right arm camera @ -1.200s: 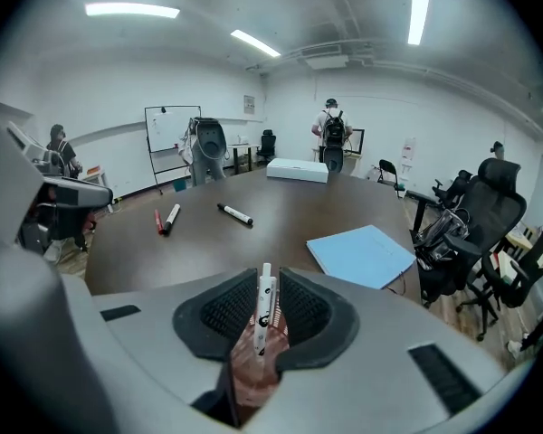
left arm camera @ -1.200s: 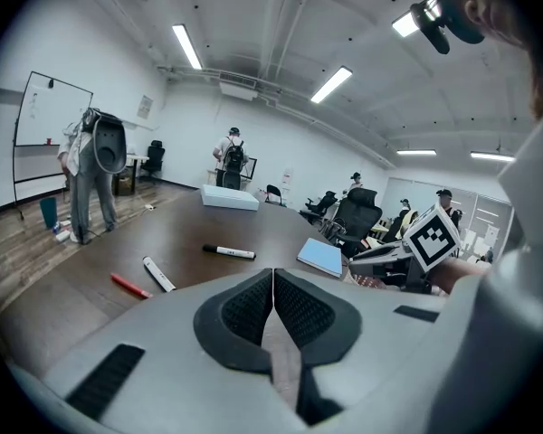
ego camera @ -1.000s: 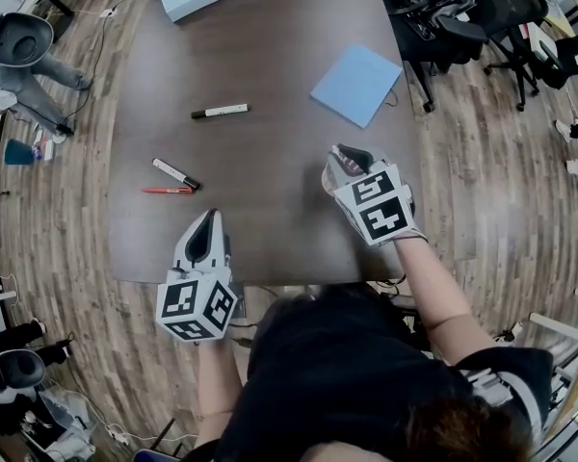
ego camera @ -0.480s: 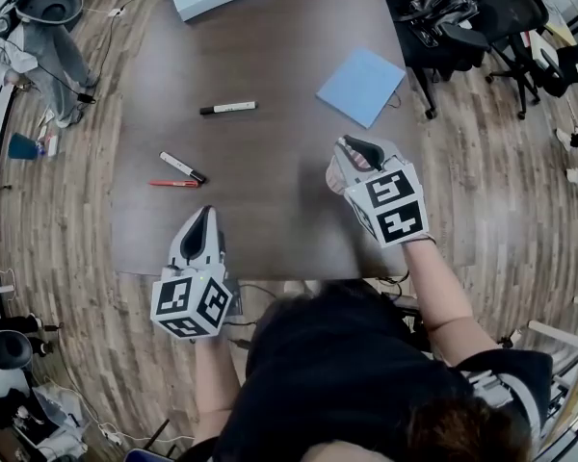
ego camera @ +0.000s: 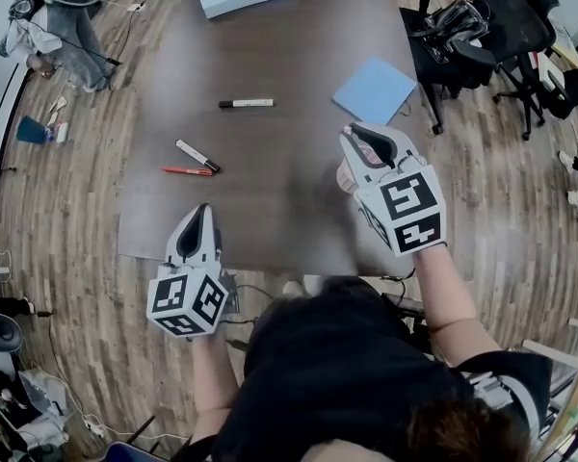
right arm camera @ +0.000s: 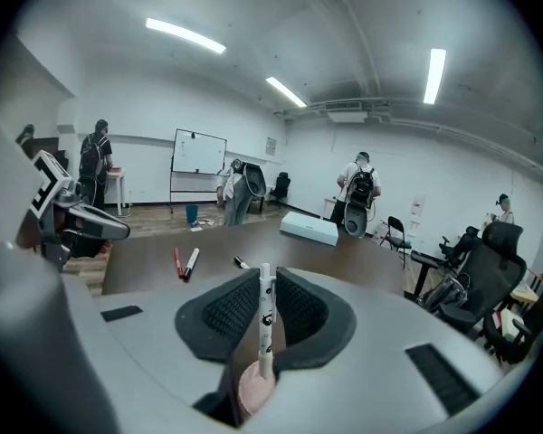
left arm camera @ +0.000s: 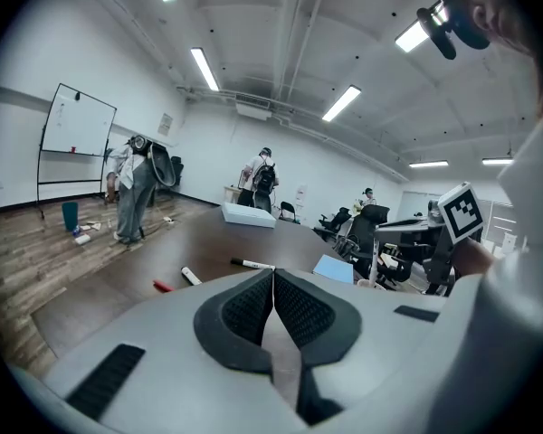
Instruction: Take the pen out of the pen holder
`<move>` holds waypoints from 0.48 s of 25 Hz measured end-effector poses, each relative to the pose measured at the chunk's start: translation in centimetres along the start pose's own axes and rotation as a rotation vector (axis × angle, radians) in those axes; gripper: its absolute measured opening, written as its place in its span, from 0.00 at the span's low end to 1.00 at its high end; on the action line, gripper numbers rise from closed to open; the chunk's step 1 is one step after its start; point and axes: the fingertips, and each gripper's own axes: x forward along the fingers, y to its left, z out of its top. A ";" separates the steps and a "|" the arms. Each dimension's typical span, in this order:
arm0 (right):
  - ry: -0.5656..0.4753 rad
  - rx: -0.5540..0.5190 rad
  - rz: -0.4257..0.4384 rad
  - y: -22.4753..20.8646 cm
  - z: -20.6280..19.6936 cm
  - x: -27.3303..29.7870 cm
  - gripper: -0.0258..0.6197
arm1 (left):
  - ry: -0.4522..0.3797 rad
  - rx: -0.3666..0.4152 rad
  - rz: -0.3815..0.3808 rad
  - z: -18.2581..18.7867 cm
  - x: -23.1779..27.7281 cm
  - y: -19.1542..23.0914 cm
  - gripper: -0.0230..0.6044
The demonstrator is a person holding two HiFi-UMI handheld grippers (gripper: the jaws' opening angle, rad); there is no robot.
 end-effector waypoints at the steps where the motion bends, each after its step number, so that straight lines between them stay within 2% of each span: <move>1: -0.014 -0.008 0.017 0.5 0.6 0.0 0.16 | -0.005 -0.002 0.009 0.0 -0.3 0.2 0.08; 7: -0.058 -0.050 0.136 4.7 3.3 0.2 0.16 | -0.032 -0.018 0.068 0.1 -2.6 1.7 0.08; 12: -0.051 -0.063 0.251 8.3 3.6 1.3 0.16 | -0.040 -0.044 0.120 -0.3 -3.9 3.4 0.08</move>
